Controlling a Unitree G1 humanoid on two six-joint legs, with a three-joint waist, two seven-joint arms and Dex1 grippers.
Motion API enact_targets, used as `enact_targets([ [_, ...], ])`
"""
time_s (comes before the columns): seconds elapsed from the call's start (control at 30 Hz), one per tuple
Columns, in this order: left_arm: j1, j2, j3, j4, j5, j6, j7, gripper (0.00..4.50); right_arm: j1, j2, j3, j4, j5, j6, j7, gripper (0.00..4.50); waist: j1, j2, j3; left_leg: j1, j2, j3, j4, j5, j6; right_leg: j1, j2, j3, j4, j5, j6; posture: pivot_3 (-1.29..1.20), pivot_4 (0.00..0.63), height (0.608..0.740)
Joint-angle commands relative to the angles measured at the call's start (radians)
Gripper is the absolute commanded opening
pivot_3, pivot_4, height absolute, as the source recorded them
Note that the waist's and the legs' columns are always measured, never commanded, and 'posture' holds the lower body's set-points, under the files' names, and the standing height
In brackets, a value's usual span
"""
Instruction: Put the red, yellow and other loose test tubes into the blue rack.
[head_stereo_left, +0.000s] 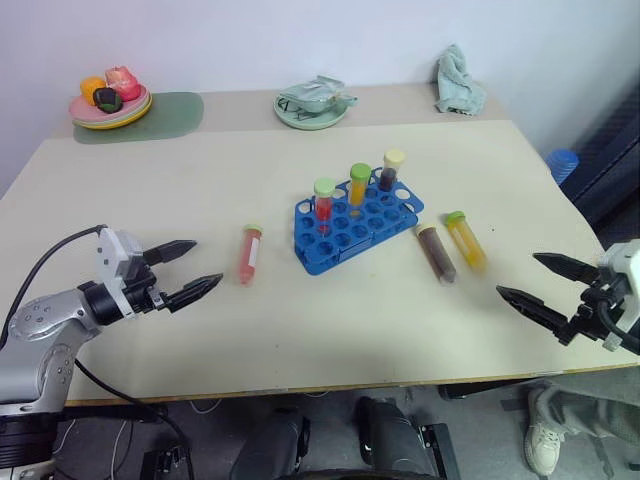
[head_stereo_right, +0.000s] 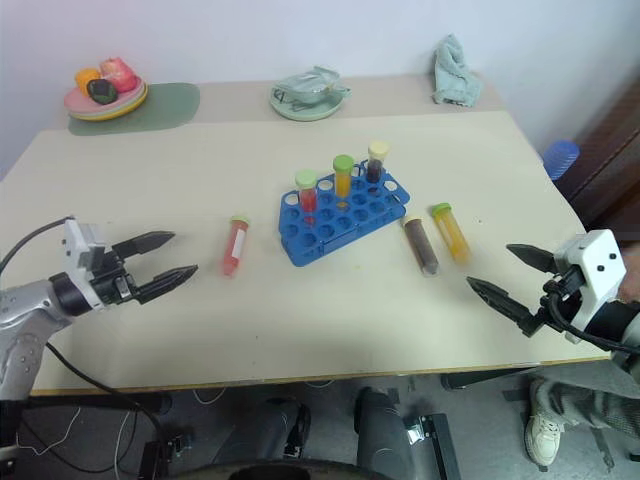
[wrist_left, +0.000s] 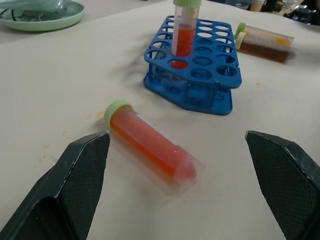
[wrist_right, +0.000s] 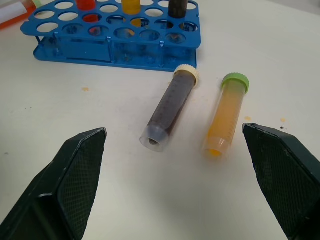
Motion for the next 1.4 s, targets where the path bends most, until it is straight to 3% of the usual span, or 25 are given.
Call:
enact_targets([
  [0.03, -0.012, 0.006, 0.019, -0.026, -0.008, -0.007, -0.010, 4.43, -0.008, -0.009, -0.028, -0.044, 0.012, 0.006, -0.013, 4.50, 0.000, 0.000, 0.000, 0.000, 0.000, 0.000, 0.000, 0.000, 0.000, 0.000, 0.000, 0.000, 0.000, 0.000, 0.000, 0.00, 0.150, 0.740],
  [0.37, -0.090, -0.020, -0.010, -0.037, -0.056, 0.042, -0.040, 4.43, -0.078, -0.027, 0.005, -0.049, -0.029, 0.072, -0.127, 4.50, 0.001, 0.000, 0.000, 0.000, 0.000, 0.000, 0.000, 0.000, 0.000, 0.000, 0.000, 0.000, 0.000, 0.000, 0.000, 0.00, 0.150, 0.740],
  [0.47, -0.140, -0.036, -0.022, -0.041, -0.109, 0.085, -0.073, 4.43, -0.147, -0.066, 0.040, -0.033, -0.007, 0.165, -0.162, 4.50, 0.000, 0.000, 0.000, 0.000, 0.000, 0.000, 0.000, 0.000, 0.000, 0.000, 0.000, 0.000, 0.000, 0.000, 0.000, 0.00, 0.150, 0.740],
  [0.6, -0.201, -0.051, -0.084, -0.040, -0.077, 0.046, -0.130, 4.43, -0.306, -0.164, 0.144, 0.033, -0.035, 0.316, -0.234, 4.50, -0.002, 0.001, 0.000, 0.000, 0.000, 0.001, 0.000, 0.000, -0.001, -0.001, 0.000, 0.000, 0.000, 0.000, 0.000, 0.00, 0.150, 0.740],
  [0.77, -0.309, -0.097, -0.203, -0.016, -0.024, 0.013, -0.186, 4.43, -0.635, -0.206, 0.340, 0.274, -0.023, 0.468, -0.196, 4.50, -0.001, 0.001, 0.001, -0.001, 0.000, 0.001, 0.001, 0.000, -0.001, -0.001, -0.001, 0.000, -0.001, 0.000, 0.000, 0.00, 0.150, 0.740],
  [1.03, -0.418, -0.159, -0.321, 0.059, 0.083, -0.075, -0.230, 4.43, -0.984, -0.175, 0.634, 0.642, -0.145, 0.551, -0.109, 4.50, -0.002, 0.002, 0.002, -0.005, -0.001, 0.003, 0.001, 0.001, -0.003, -0.004, -0.002, -0.001, -0.002, 0.000, 0.000, 0.00, 0.150, 0.740],
  [1.23, -0.403, -0.167, -0.339, 0.073, 0.099, -0.089, -0.265, 4.43, -1.241, -0.108, 0.829, 1.006, -0.311, 0.483, -0.008, 4.50, -0.015, 0.002, 0.002, -0.015, -0.001, 0.005, 0.003, 0.002, -0.004, -0.017, -0.003, -0.001, 0.001, 0.001, 0.000, 0.00, 0.150, 0.740],
  [1.4, -0.395, -0.172, -0.340, 0.078, 0.100, -0.096, -0.273, 4.43, -1.374, -0.033, 0.905, 1.249, -0.425, 0.393, 0.064, 4.50, -0.027, 0.002, 0.002, -0.019, -0.001, 0.004, 0.003, 0.002, -0.005, -0.021, -0.003, -0.002, 0.002, 0.001, -0.001, 0.00, 0.150, 0.740],
])
